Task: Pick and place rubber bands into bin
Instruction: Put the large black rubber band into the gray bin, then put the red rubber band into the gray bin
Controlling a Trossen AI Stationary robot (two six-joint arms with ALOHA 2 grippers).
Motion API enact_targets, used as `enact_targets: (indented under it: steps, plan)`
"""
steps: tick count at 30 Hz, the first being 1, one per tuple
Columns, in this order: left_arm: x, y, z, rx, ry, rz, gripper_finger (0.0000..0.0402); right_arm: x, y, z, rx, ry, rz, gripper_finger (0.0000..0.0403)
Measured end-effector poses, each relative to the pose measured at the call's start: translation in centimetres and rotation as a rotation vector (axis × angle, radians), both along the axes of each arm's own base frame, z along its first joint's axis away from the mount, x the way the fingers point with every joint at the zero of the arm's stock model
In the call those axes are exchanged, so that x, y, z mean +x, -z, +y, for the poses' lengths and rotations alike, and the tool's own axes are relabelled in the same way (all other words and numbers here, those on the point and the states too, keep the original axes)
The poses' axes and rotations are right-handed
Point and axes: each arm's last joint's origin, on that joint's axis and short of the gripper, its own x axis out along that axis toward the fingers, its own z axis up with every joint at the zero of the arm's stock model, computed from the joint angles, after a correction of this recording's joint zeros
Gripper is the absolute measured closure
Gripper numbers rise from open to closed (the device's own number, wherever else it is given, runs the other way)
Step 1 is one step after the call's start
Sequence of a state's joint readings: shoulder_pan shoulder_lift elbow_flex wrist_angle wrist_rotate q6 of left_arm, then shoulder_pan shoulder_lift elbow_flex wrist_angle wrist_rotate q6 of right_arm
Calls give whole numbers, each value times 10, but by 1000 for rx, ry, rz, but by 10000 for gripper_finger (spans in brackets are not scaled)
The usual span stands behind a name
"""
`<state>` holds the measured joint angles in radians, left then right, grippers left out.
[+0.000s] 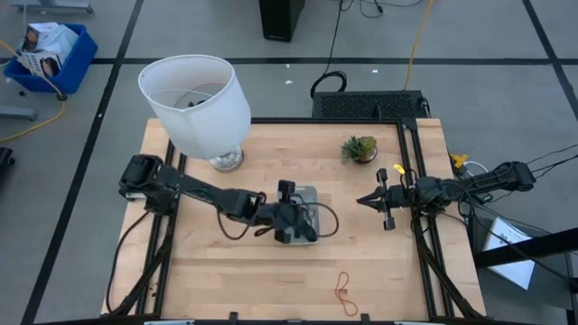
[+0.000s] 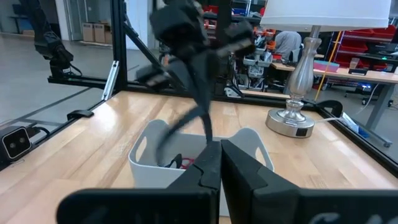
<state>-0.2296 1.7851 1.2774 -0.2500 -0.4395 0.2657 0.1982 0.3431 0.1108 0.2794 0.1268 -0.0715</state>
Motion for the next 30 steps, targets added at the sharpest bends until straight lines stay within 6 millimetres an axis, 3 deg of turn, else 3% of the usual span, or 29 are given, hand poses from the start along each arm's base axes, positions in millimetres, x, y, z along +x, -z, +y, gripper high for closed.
enact_targets:
  steps: [5,11,23,27,30]
  plan:
    - [-1,14,18,-45,-18,18,401,0,0,0,0,0,0,399]
    - [0,16,19,-121,44,5,385,0,0,0,0,-1,1,399]
    - [-2,15,15,-104,4,-2,209,0,0,0,5,-1,2,399]
    - [-17,-15,8,-37,2,-52,167,0,1,0,6,-1,5,399]
    - [-41,-47,-5,-22,35,-104,171,0,1,0,5,-1,9,399]
